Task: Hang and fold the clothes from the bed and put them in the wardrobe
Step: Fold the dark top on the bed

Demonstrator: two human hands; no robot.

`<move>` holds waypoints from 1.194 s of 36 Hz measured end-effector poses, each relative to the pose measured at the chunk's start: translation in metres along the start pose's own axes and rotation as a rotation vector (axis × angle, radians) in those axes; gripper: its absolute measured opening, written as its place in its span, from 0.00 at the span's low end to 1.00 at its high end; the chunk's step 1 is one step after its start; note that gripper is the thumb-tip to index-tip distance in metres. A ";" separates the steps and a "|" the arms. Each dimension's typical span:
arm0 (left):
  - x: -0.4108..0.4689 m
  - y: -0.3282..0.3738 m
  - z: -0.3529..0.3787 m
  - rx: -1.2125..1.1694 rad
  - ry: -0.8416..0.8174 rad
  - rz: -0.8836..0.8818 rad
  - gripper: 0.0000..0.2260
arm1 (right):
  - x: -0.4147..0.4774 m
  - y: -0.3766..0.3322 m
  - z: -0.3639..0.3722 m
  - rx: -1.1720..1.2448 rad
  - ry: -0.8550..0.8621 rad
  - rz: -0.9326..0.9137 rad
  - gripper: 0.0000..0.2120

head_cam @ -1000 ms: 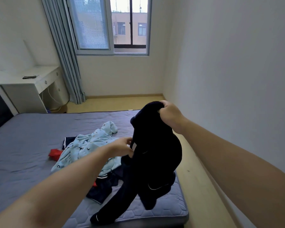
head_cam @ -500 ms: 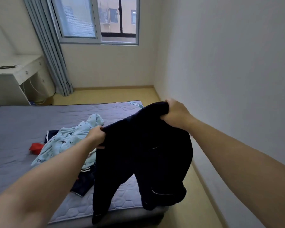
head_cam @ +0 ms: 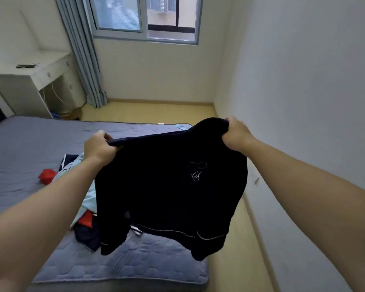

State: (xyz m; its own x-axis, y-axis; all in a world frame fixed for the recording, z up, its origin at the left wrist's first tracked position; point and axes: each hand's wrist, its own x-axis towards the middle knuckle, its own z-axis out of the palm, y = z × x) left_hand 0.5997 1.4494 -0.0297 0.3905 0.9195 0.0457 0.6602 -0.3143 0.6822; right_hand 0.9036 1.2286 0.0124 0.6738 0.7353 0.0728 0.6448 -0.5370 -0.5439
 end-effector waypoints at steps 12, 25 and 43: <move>0.084 0.022 0.054 0.011 0.214 -0.135 0.08 | 0.157 0.034 0.020 -0.204 -0.145 -0.183 0.12; 0.089 0.084 0.131 -0.058 0.551 -0.583 0.18 | 0.346 0.078 0.043 -0.407 -0.384 -0.640 0.13; 0.134 0.120 0.154 -0.113 0.895 -0.916 0.17 | 0.475 0.018 0.095 -0.081 -0.826 -0.554 0.05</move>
State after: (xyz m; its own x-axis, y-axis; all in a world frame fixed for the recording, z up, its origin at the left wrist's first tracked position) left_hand 0.8295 1.4983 -0.0540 -0.7679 0.6399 -0.0289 0.3827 0.4945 0.7804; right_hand 1.2008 1.6074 -0.0427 -0.1718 0.9311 -0.3219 0.8358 -0.0352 -0.5479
